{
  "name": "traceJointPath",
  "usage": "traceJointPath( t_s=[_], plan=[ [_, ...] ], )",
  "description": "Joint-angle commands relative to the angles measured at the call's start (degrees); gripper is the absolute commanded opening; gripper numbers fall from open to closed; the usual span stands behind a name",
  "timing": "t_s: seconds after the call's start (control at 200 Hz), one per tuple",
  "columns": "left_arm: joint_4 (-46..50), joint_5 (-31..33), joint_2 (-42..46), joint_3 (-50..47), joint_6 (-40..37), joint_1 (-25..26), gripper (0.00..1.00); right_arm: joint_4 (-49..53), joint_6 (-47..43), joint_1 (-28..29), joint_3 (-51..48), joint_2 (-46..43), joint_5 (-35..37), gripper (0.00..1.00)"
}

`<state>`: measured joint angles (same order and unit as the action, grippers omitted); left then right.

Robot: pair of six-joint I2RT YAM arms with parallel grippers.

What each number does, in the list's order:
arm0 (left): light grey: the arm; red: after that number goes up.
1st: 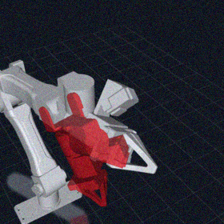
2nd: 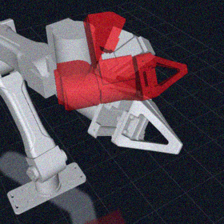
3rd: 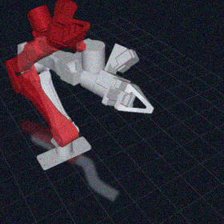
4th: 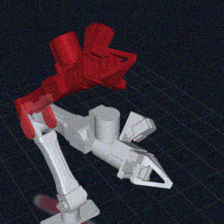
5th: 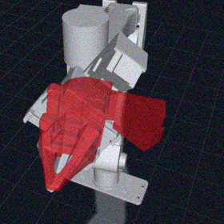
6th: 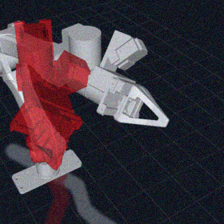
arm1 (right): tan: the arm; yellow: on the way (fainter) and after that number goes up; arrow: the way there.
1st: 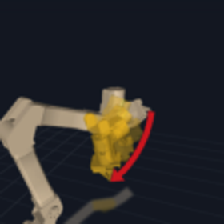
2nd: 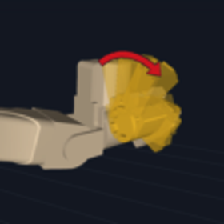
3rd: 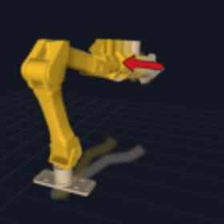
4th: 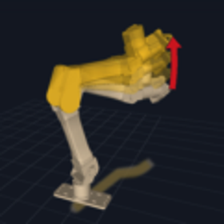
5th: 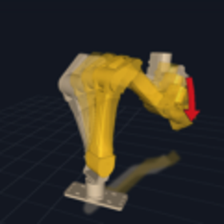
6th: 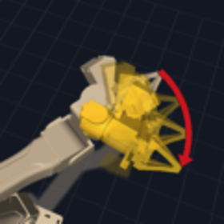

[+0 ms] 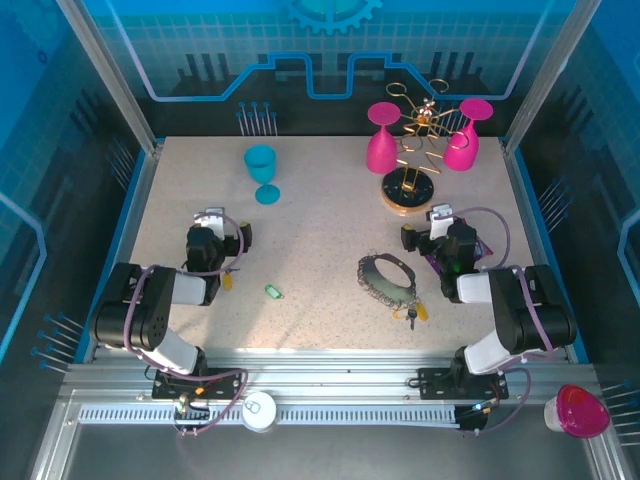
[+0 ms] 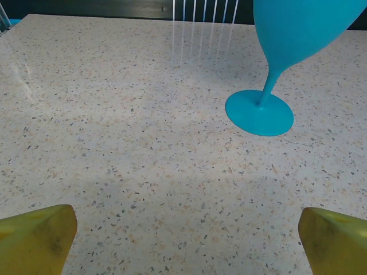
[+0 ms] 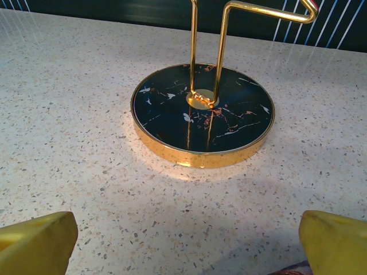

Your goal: Put the keys on the keyring

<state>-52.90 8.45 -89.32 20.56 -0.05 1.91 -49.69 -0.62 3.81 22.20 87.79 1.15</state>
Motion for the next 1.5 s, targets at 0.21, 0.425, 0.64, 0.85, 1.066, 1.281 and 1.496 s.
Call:
traceJointPath(
  t_s=[0.21, 0.425, 0.64, 0.85, 1.066, 1.281, 1.496],
  plan=[
    [-0.2, -1.24, 0.37, 1.39, -0.21, -0.59, 0.99, -0.49, -0.12, -0.91, 0.93, 0.45, -0.38, 1.0],
    [-0.17, -1.24, 0.36, 1.41, -0.21, -0.61, 0.99, -0.47, -0.1, -0.83, 0.92, 0.46, -0.38, 1.0],
    [0.06, -1.74, 0.37, 1.48, -0.1, -0.76, 0.99, -0.49, -0.16, -0.89, 0.93, 0.45, -0.36, 1.0],
    [0.22, -2.27, 0.36, 1.57, 0.05, -1.04, 0.99, -0.39, -0.09, -0.89, 1.03, 0.46, -0.46, 1.0],
    [-5.45, -4.33, 3.49, -2.79, -0.79, -1.12, 0.99, 0.15, -1.74, -0.2, -0.5, -3.78, -1.87, 1.0],
    [7.04, -0.27, 19.41, -3.28, 1.29, -0.6, 0.99, 18.64, 3.83, 1.56, 2.12, -18.37, 2.94, 1.0],
    [23.7, -6.02, 31.41, 2.03, 8.21, -0.59, 0.99, 35.12, 17.46, 1.19, 4.88, -28.33, -0.64, 0.94]
  ],
)
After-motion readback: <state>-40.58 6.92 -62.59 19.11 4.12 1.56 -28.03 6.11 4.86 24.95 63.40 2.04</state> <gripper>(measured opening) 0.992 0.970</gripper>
